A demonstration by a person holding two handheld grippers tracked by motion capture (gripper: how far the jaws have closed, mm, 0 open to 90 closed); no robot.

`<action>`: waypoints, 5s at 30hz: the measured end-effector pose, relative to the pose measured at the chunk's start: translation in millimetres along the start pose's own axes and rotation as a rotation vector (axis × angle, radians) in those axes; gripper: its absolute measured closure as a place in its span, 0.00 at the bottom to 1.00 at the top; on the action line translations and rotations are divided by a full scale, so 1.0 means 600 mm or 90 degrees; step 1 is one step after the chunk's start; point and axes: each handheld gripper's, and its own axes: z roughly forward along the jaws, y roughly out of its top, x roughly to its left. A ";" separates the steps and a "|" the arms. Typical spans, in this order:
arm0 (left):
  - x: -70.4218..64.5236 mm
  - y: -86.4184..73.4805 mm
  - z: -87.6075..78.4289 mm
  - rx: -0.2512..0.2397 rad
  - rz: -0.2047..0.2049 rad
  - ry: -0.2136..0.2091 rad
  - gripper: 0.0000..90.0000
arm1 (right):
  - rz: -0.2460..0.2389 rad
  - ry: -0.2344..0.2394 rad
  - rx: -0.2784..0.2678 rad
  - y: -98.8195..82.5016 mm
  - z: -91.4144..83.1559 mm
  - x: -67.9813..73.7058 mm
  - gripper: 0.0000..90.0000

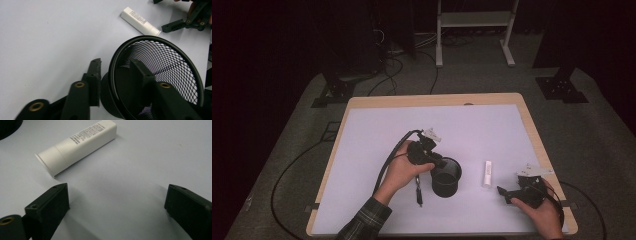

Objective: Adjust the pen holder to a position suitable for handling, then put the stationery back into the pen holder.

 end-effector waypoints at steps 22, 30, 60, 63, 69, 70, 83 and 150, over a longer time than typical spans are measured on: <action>-0.009 -0.022 -0.080 -0.084 0.015 0.001 0.31 | 0.002 0.001 0.001 0.000 0.000 0.000 0.05; -0.004 -0.043 -0.105 -0.103 0.010 0.018 0.29 | 0.003 0.001 0.001 0.000 0.000 0.000 0.05; 0.028 -0.177 -0.129 -0.100 -0.042 0.106 0.16 | 0.001 0.000 0.003 0.000 0.000 0.000 0.05; 0.029 -0.185 -0.131 -0.101 -0.046 0.111 0.14 | 0.001 0.000 0.003 0.001 0.000 0.000 0.05; 0.030 -0.214 -0.135 -0.107 -0.047 0.135 0.12 | 0.001 0.000 0.004 0.001 0.000 0.000 0.05; 0.030 -0.214 -0.135 -0.107 -0.047 0.135 0.12 | 0.001 0.000 0.004 0.001 0.000 0.000 0.05; 0.036 -0.298 -0.125 -0.071 -0.058 0.168 0.11 | 0.001 0.000 0.005 0.001 0.000 0.000 0.05; 0.048 -0.372 -0.121 -0.074 -0.089 0.227 0.07 | 0.041 0.029 -0.024 0.079 -0.012 0.015 0.15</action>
